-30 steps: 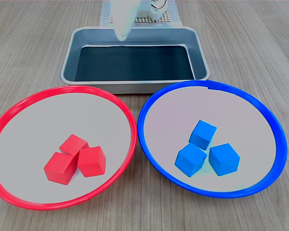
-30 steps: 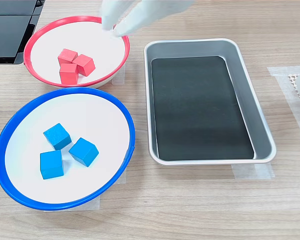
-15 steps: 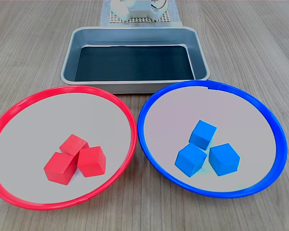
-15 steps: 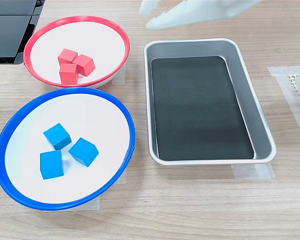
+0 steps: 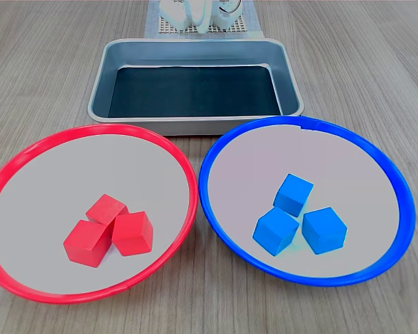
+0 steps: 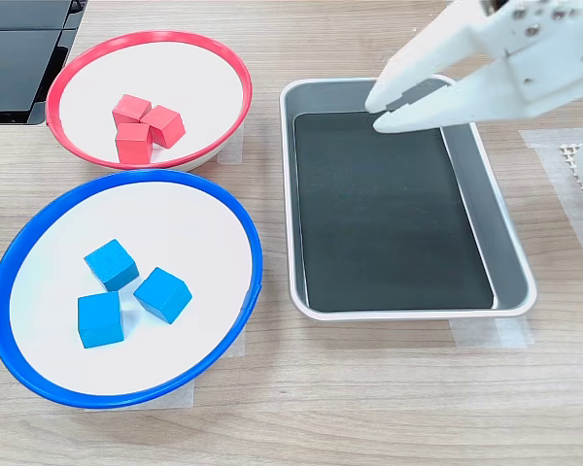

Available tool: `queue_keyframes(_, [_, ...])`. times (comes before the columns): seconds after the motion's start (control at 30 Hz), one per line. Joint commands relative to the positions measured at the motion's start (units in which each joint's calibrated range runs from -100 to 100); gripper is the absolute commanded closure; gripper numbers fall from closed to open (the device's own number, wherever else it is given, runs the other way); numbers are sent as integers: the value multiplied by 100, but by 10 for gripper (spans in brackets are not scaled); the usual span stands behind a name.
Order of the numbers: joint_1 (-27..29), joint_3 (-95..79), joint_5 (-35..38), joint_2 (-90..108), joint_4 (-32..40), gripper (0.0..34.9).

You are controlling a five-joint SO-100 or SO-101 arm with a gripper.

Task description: Relocate any misplaced blocks to their matching dishes.

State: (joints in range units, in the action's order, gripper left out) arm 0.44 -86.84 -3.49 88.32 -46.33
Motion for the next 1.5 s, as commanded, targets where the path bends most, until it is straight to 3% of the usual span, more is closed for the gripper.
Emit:
queue_keyframes(0.0, [-96,-205,-24,460,-291,346])
queue_keyframes(0.43, [-105,-1061,161,1066,-753,346])
queue_keyframes(1.47, [-77,-1116,156,1066,-745,346])
